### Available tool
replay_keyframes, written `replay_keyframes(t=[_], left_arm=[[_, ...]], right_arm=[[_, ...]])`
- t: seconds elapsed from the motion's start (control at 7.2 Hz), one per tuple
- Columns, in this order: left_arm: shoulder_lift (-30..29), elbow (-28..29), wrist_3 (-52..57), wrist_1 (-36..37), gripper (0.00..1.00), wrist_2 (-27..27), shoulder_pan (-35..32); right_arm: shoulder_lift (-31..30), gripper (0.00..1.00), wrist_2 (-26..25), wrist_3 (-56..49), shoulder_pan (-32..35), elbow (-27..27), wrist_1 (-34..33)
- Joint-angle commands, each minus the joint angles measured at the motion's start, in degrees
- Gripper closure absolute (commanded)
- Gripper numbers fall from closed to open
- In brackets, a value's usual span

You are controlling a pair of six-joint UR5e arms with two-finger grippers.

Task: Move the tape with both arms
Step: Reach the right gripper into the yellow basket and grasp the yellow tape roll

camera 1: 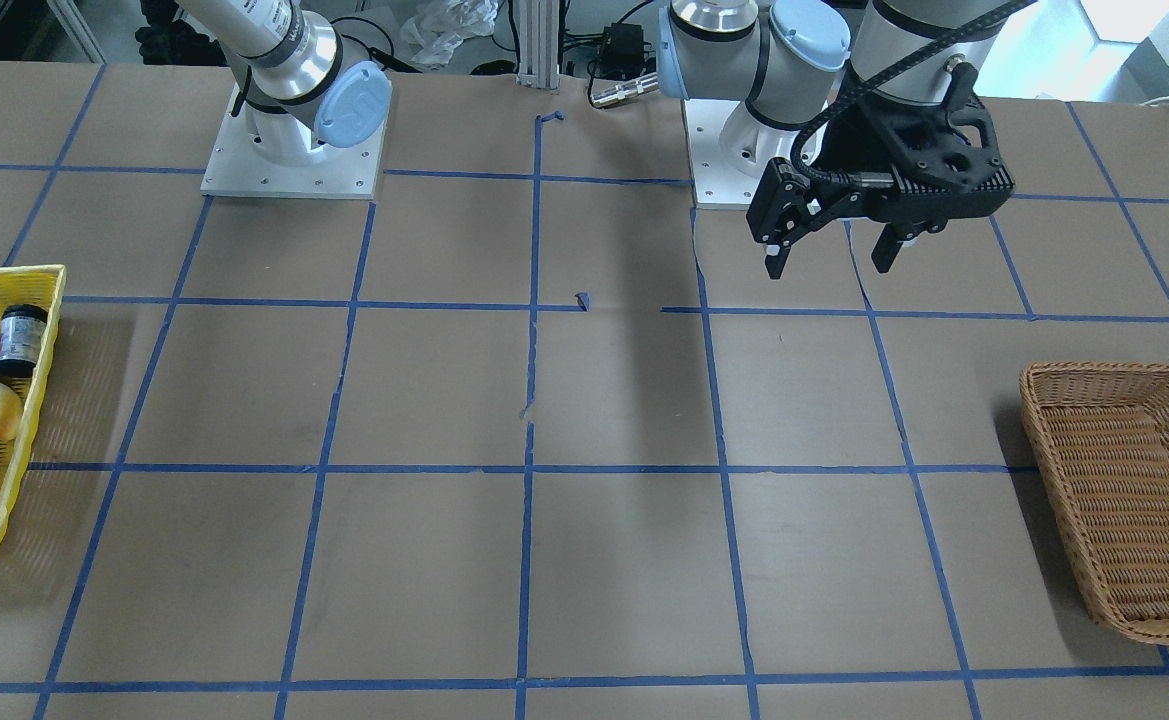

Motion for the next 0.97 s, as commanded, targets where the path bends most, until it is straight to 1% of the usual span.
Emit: replay_keyframes(t=[0.0,0.14,0.28,0.56,0.69,0.83], left_arm=[[0.01,0.03,0.00,0.00,0.00,0.00,0.00],[0.01,0.03,0.00,0.00,0.00,0.00,0.00],[0.01,0.03,0.00,0.00,0.00,0.00,0.00],[0.01,0.03,0.00,0.00,0.00,0.00,0.00],[-0.08,0.03,0.00,0.00,0.00,0.00,0.00],[-0.08,0.03,0.00,0.09,0.00,0.00,0.00]], right_arm=[[0.12,1.00,-0.83,0.65,0.00,0.00,-0.02],[-0.40,1.00,-3.62,2.92,0.00,-0.52,0.24],[-2.23,1.00,-5.21,3.99,0.17,-1.14,0.68],[-9.51,1.00,-5.66,6.00,2.97,-1.32,2.43],[-13.38,1.00,-5.58,14.37,6.99,-1.32,6.45],[-15.50,1.00,-5.58,24.98,14.34,-1.32,8.92]])
